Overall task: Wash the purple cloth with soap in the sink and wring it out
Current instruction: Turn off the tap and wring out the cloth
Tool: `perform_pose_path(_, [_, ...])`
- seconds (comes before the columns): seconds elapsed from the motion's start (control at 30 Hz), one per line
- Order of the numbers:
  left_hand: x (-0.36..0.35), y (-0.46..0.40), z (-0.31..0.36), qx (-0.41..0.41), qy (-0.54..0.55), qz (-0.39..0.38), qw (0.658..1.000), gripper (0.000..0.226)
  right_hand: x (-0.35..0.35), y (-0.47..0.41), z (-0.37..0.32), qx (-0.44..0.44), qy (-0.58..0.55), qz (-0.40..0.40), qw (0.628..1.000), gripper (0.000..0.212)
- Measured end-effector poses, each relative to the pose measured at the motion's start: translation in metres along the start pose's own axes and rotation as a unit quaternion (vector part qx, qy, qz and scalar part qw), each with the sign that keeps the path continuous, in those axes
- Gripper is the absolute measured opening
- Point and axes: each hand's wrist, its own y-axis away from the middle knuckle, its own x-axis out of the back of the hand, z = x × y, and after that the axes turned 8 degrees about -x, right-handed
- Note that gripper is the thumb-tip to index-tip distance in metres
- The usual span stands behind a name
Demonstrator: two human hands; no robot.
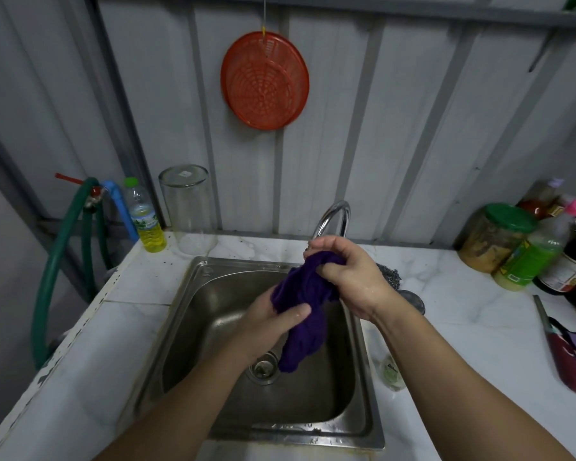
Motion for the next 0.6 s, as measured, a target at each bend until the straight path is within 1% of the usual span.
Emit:
perform_pose_path(0.07, [-0.007, 0.001, 0.009, 0.014, 0.016, 0.014, 1.0, 0.045, 0.0, 0.003, -0.004, 0.002, 0.005, 0.017, 1.0, 0.04])
perform_pose_path(0.1, [-0.01, 0.001, 0.013, 0.025, 0.038, 0.03, 0.999, 0.042, 0.001, 0.004, -0.004, 0.004, 0.017, 0.04, 0.999, 0.038])
perform_pose_path(0.2, [-0.021, 0.0, 0.028, 0.048, 0.1, 0.097, 0.989, 0.033, 0.005, 0.008, -0.001, -0.016, 0.049, 0.148, 0.988, 0.035])
perform_pose_path(0.23, [-0.023, -0.001, 0.032, 0.058, 0.126, 0.117, 0.983, 0.031, 0.006, 0.009, 0.002, -0.031, 0.036, 0.17, 0.984, 0.034])
perform_pose_path(0.3, [-0.026, -0.003, 0.038, 0.074, 0.168, 0.143, 0.972, 0.023, 0.009, 0.014, 0.004, -0.059, -0.054, 0.18, 0.98, 0.026])
perform_pose_path(0.33, [-0.027, -0.002, 0.04, 0.068, 0.16, 0.153, 0.973, 0.019, 0.012, 0.018, 0.004, -0.07, -0.111, 0.171, 0.977, 0.024])
perform_pose_path(0.4, [-0.024, 0.0, 0.039, 0.037, 0.068, 0.163, 0.984, 0.017, 0.019, 0.025, 0.003, -0.079, -0.194, 0.143, 0.967, 0.028])
perform_pose_path(0.47, [-0.021, 0.003, 0.039, 0.006, -0.047, 0.162, 0.986, 0.009, 0.023, 0.031, 0.001, -0.073, -0.204, 0.11, 0.97, 0.033])
perform_pose_path(0.5, [-0.02, 0.005, 0.041, 0.0, -0.082, 0.166, 0.983, 0.007, 0.024, 0.034, 0.0, -0.067, -0.194, 0.098, 0.974, 0.034])
perform_pose_path(0.53, [-0.02, 0.005, 0.044, -0.001, -0.091, 0.18, 0.98, 0.011, 0.023, 0.036, -0.001, -0.061, -0.181, 0.093, 0.977, 0.035])
perform_pose_path(0.6, [-0.02, 0.005, 0.051, 0.006, -0.072, 0.21, 0.975, 0.019, 0.02, 0.038, -0.004, -0.042, -0.16, 0.097, 0.981, 0.037])
